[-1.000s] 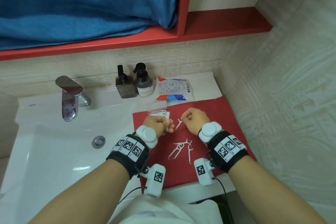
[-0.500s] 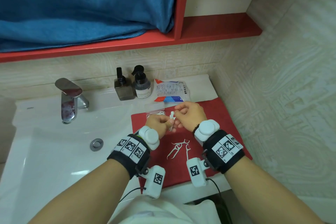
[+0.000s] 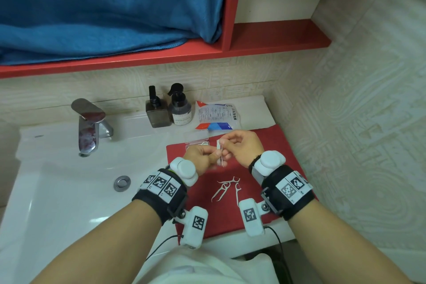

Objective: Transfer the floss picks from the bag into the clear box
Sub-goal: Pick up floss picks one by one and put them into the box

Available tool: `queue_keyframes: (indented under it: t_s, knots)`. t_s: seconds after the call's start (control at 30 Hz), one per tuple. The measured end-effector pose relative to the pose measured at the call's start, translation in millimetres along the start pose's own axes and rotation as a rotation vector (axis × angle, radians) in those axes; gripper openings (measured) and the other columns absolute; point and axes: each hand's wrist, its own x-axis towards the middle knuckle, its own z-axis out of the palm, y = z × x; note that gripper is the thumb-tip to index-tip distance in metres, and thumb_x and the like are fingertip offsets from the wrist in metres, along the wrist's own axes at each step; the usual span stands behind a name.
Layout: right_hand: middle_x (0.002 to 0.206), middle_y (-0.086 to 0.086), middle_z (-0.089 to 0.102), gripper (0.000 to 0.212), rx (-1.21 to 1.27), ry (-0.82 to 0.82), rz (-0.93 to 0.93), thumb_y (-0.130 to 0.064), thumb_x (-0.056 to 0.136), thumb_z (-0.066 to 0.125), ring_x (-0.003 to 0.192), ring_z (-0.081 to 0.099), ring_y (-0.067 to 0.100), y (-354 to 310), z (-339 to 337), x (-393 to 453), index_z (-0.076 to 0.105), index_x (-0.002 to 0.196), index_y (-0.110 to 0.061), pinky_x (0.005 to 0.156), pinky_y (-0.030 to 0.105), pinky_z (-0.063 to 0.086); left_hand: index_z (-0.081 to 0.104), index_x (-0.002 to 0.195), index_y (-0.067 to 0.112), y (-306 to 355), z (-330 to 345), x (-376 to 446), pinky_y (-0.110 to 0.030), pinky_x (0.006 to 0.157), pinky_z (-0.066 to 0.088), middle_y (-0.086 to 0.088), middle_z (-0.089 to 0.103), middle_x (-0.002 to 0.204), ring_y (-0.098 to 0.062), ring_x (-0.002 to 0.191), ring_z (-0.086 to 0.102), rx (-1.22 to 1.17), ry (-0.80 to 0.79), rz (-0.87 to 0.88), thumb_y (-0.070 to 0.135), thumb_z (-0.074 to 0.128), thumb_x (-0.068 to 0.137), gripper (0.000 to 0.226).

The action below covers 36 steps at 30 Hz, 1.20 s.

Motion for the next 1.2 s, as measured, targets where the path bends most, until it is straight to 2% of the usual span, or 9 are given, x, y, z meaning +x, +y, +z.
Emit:
queue_keyframes:
  t_s: [0.13,0.3,0.43,0.57,0.7,0.93,1.0,1.1,1.2]
  knots:
    - [0.06,0.009,0.068,0.005,0.06,-0.002,-0.012,-0.011,0.087,0.072,0.05,0.061,0.019,-4.0,-3.0,-0.9,0.07,0.082,-0.012,0.058,0.031,0.056,0.07,0.1,0.0,2.1,1.0,-1.7,-0.022,0.067,0.055,-0.006,0.074,0.084,-0.018,0.085,0.071,-0.052,-0.049,0.06,0.014,0.057,0.094,0.02]
    - [0.067,0.006,0.069,0.006,0.077,0.028,-0.06,-0.009,0.086,0.073,0.052,0.063,0.011,-7.4,-3.5,-2.5,0.072,0.09,-0.005,0.053,0.023,0.05,0.07,0.097,0.004,9.5,1.6,-4.7,-0.017,0.058,0.05,-0.002,0.075,0.079,-0.014,0.074,0.072,-0.037,-0.047,0.047,0.011,0.058,0.093,0.015]
    - [0.078,-0.003,0.074,0.009,-0.036,-0.004,-0.161,-0.013,0.081,0.078,0.068,0.067,0.004,-6.1,-4.5,-5.1,0.076,0.09,-0.013,0.068,0.015,0.052,0.069,0.09,0.006,8.7,1.7,-7.2,-0.019,0.056,0.047,-0.001,0.073,0.071,-0.012,0.064,0.069,-0.038,-0.035,0.021,0.007,0.057,0.093,0.013]
    - [0.077,-0.001,0.074,0.014,0.016,-0.036,-0.159,-0.009,0.079,0.079,0.068,0.069,0.006,-6.8,-3.8,-6.9,0.077,0.093,-0.009,0.069,0.023,0.058,0.069,0.093,0.005,9.8,0.2,-9.4,-0.02,0.061,0.052,-0.002,0.075,0.077,-0.014,0.072,0.072,-0.069,-0.111,0.008,0.009,0.054,0.095,0.015]
    - [0.078,-0.005,0.073,0.016,0.007,-0.025,-0.196,-0.007,0.078,0.079,0.07,0.068,0.0,-8.8,-5.7,-8.0,0.076,0.094,-0.004,0.07,0.016,0.054,0.067,0.103,-0.001,8.0,4.5,-11.3,-0.02,0.061,0.053,-0.012,0.074,0.093,-0.022,0.084,0.072,-0.195,-0.123,0.005,0.016,0.055,0.094,0.023]
    - [0.088,-0.003,0.074,0.015,-0.015,-0.015,-0.153,-0.01,0.089,0.069,0.077,0.068,0.007,-3.8,-8.2,-2.9,0.075,0.102,-0.014,0.065,0.024,0.054,0.069,0.09,0.002,14.1,-3.4,-9.9,-0.018,0.049,0.042,-0.004,0.074,0.075,-0.013,0.064,0.07,-0.067,-0.002,-0.003,0.008,0.058,0.093,0.013]
    - [0.095,-0.004,0.074,0.018,-0.239,-0.028,-0.115,-0.01,0.087,0.069,0.085,0.067,0.009,10.2,-12.2,0.2,0.075,0.102,-0.02,0.075,0.026,0.05,0.068,0.089,0.001,13.6,-2.4,-9.9,-0.018,0.047,0.041,-0.001,0.073,0.07,-0.01,0.059,0.07,-0.042,0.027,-0.031,0.006,0.056,0.094,0.014]
    - [0.103,-0.005,0.073,0.023,-0.746,-0.194,0.002,-0.023,0.081,0.076,0.095,0.067,0.011,31.0,-20.3,-3.2,0.074,0.103,-0.023,0.084,0.02,0.047,0.068,0.089,0.0,10.6,1.0,-10.3,-0.017,0.046,0.042,0.0,0.073,0.068,-0.009,0.058,0.069,-0.019,0.035,-0.057,0.005,0.054,0.094,0.016]
    - [0.105,-0.004,0.068,0.038,-0.926,-0.286,0.06,-0.033,0.075,0.08,0.096,0.065,0.016,42.2,-17.1,-7.6,0.067,0.109,-0.024,0.088,0.029,0.052,0.068,0.091,-0.002,8.9,1.4,-10.3,-0.016,0.046,0.043,-0.003,0.073,0.072,-0.009,0.059,0.07,-0.009,0.045,-0.073,0.005,0.055,0.094,0.015]
